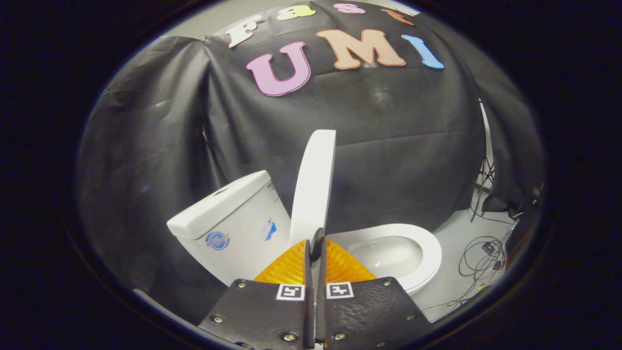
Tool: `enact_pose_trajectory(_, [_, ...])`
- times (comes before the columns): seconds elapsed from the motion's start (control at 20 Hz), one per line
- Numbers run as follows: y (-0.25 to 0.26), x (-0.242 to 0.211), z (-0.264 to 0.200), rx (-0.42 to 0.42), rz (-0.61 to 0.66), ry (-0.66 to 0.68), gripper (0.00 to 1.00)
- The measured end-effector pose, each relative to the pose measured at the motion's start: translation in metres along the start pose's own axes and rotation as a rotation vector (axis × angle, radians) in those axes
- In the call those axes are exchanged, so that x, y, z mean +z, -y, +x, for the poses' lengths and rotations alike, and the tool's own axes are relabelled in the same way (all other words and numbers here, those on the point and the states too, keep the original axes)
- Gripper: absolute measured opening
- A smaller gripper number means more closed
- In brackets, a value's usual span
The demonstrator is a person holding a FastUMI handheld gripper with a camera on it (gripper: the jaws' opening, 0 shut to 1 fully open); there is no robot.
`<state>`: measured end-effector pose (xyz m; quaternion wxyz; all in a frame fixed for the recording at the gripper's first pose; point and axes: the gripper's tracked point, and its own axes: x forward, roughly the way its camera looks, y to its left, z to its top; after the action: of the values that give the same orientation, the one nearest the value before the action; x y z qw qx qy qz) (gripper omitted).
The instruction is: Open the toilet lid.
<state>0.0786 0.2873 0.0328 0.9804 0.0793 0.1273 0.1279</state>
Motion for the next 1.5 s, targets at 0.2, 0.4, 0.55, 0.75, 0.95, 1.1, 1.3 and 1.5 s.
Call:
enact_pose_trajectory(0.2, [-0.014, 0.001, 0.002, 0.028, 0.018, 0.015, 0.02])
enact_pose_trajectory(0.4, [-0.027, 0.003, 0.003, 0.041, -0.014, 0.028, 0.02])
enact_pose_trajectory(0.55, [-0.037, 0.002, 0.005, 0.036, -0.062, 0.043, 0.02])
enact_pose_trajectory(0.75, [-0.048, 0.000, 0.005, 0.070, -0.067, 0.048, 0.02])
enact_pose_trajectory(0.95, [-0.064, 0.001, 0.008, 0.107, -0.026, 0.041, 0.03])
enact_pose_trajectory(1.1, [-0.072, 0.000, 0.011, 0.117, -0.026, 0.049, 0.03])
enact_pose_trajectory(1.3, [-0.085, -0.003, 0.014, 0.127, -0.056, 0.060, 0.03])
enact_pose_trajectory(1.5, [-0.097, -0.005, 0.016, 0.136, -0.066, 0.071, 0.03])
